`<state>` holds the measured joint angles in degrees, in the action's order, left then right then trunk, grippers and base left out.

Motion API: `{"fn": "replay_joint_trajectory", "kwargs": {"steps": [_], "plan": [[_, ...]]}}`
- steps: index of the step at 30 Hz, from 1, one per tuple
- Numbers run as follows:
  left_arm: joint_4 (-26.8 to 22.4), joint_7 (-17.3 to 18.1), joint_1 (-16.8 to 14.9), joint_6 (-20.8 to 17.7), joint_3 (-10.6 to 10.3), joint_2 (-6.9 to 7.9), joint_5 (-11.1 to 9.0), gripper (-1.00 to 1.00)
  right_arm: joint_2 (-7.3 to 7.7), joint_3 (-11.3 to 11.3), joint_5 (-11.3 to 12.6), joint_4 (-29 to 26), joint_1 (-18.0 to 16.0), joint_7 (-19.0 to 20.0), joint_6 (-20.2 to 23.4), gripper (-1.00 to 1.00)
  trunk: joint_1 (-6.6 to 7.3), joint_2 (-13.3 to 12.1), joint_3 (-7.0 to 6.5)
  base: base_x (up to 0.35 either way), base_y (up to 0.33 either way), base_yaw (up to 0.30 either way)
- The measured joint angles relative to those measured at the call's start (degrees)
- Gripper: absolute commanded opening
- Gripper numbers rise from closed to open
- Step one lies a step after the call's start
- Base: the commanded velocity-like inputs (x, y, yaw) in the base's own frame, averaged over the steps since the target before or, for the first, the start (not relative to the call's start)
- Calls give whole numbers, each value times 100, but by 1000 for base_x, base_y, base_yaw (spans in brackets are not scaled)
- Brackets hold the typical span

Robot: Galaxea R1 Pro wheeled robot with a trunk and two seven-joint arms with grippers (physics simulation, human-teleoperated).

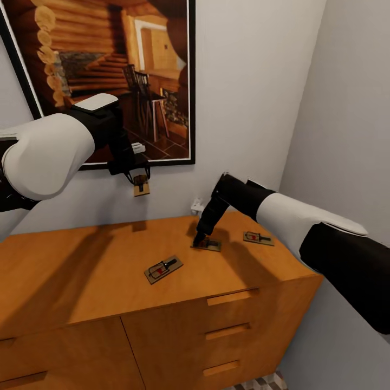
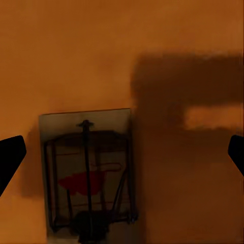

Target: Take the four mousetraps from the cabinet in the bathroom and place them on the bathroom floor. Make sure all four end up on the same floor surface, and ensure that at least two of them are either under or directly next to the same bathroom sink.

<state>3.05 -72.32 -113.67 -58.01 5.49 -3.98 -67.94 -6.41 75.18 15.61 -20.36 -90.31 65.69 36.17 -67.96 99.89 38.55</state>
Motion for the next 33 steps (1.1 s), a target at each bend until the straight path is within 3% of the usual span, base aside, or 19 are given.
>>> {"fn": "replay_joint_trajectory", "kwargs": {"steps": [2, 7, 12, 17, 22, 23, 33], "plan": [[0, -1, 0, 0, 1, -1, 0, -100, -7, 3, -2, 18, 80, -43, 97, 100, 0, 0, 0, 0, 0, 0], [1, -2, 1, 0, 3, -2, -1, -100, -137, 28, -40, 101, 80, -138, 935, 100, 1, 1, -2, 0, 0, 0], [0, -3, 1, -1, 1, -6, 0, -100, -177, 44, -62, 74, 66, -207, 1112, 100, 1, 1, -2, 0, 0, 0], [-1, -1, 1, 0, 1, -7, 0, -100, -235, -7, 113, 40, 70, -797, 1249, 100, 1, 2, -2, 0, 0, 0], [-1, -2, 1, 0, 1, -7, 0, -100, -239, 6, 67, 37, 58, -920, 1219, 100, 1, 2, -2, 0, 0, 0], [-1, -2, 1, 0, 1, -7, 0, -100, -239, 15, 42, 35, 53, -925, 1203, -100, 1, 2, -2, 0, 0, 0], [-1, -2, 1, 0, 1, -7, 0, -100, -238, 23, -28, 32, 46, -929, 1126, -100, 1, 2, -2, 0, 0, 0]]}}
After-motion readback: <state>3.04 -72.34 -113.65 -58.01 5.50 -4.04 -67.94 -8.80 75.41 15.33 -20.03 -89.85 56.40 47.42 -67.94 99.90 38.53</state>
